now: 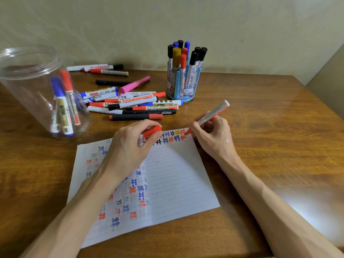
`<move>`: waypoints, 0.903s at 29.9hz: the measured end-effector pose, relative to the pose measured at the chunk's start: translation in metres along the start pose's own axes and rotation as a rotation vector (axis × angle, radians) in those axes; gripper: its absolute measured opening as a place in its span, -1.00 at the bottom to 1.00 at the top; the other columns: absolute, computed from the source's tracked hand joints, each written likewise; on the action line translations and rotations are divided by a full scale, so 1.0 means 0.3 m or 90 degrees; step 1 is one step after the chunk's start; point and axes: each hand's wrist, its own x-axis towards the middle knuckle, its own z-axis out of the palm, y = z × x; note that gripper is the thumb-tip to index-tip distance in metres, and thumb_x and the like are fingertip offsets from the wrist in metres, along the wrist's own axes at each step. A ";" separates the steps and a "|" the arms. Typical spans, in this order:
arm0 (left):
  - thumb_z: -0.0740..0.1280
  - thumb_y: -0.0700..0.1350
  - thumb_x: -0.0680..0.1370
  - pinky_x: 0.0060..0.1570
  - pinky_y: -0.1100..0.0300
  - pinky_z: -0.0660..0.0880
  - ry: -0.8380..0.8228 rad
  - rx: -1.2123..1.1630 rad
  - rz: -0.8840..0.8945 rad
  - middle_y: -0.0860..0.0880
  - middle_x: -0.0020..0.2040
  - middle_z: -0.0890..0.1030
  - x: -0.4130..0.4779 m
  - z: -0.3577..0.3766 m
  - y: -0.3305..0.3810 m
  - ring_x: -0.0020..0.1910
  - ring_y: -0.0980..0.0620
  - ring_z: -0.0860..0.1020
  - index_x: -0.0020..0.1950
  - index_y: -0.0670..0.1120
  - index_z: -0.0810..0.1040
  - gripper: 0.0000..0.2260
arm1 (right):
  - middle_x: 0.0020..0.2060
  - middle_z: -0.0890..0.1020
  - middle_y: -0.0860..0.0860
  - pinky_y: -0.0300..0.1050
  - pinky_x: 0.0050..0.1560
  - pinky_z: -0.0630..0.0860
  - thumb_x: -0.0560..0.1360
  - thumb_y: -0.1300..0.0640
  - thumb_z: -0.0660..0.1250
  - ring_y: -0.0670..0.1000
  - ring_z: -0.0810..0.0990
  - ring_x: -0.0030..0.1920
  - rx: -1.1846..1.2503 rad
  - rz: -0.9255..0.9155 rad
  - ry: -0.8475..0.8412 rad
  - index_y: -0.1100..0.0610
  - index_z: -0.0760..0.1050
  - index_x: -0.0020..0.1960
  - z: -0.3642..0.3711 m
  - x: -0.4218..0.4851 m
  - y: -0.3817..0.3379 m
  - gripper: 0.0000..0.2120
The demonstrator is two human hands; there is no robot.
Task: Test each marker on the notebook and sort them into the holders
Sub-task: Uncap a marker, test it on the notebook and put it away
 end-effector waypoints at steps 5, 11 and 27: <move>0.38 0.03 0.60 -0.18 0.53 0.42 -0.003 0.003 -0.001 0.18 -0.02 0.61 -0.001 -0.001 -0.002 -0.07 0.42 0.52 0.22 -0.02 0.63 -0.76 | -0.19 0.73 -0.03 -0.21 -0.17 0.66 0.56 0.09 0.42 -0.04 0.73 -0.17 -0.011 0.009 -0.007 0.14 0.63 -0.06 0.003 0.001 -0.002 -0.89; 0.36 0.06 0.60 -0.15 0.52 0.44 -0.005 0.008 -0.003 0.18 0.01 0.61 0.000 0.002 -0.006 -0.01 0.36 0.55 0.23 0.01 0.62 -0.75 | -0.21 0.71 -0.08 -0.31 -0.27 0.58 0.55 0.12 0.44 -0.12 0.69 -0.20 -0.038 -0.005 -0.049 0.14 0.59 -0.10 0.002 -0.002 -0.008 -0.89; 0.51 0.01 0.47 -0.14 0.54 0.43 -0.032 -0.039 -0.031 0.30 0.00 0.60 0.000 -0.001 0.010 -0.01 0.48 0.55 0.13 0.03 0.56 -0.72 | -0.27 0.66 0.12 0.09 -0.10 0.52 0.60 0.24 0.43 0.06 0.59 -0.23 0.296 0.053 -0.149 0.09 0.61 -0.07 -0.008 -0.030 -0.085 -0.90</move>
